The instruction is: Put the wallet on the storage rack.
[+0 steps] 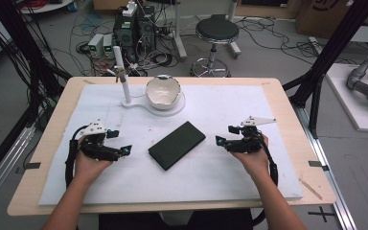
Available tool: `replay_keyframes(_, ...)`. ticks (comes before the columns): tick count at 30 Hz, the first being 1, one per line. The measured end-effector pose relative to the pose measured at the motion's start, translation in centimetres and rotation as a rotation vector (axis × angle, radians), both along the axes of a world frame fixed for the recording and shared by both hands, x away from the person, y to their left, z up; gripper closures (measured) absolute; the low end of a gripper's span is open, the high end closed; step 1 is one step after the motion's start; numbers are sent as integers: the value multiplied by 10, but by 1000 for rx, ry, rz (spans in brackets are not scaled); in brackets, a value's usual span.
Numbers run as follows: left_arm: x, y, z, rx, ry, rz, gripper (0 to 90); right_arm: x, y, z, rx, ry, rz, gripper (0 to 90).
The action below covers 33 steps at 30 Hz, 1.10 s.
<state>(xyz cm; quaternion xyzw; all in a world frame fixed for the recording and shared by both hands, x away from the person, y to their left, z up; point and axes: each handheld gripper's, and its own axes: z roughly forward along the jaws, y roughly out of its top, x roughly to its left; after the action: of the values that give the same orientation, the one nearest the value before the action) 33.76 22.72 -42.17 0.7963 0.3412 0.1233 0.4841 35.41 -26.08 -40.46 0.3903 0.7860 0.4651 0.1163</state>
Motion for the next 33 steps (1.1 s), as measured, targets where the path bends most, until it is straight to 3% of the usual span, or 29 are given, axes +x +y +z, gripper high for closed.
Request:
replay_keyframes(4,1,-7,-2,9,19,-22,132,-1,2,-1,-37,-8,9,220)
replay_keyframes(19,7,-18,-8,2,52,-50,137,-3,1,0,-47,-4,-3,221)
replay_keyframes(28,8,-18,-8,4,56,-57,138,-1,14,-7,-65,34,20,224)
replay_keyframes(33,5,-16,-5,17,47,-54,138,12,24,-13,-48,68,11,229)
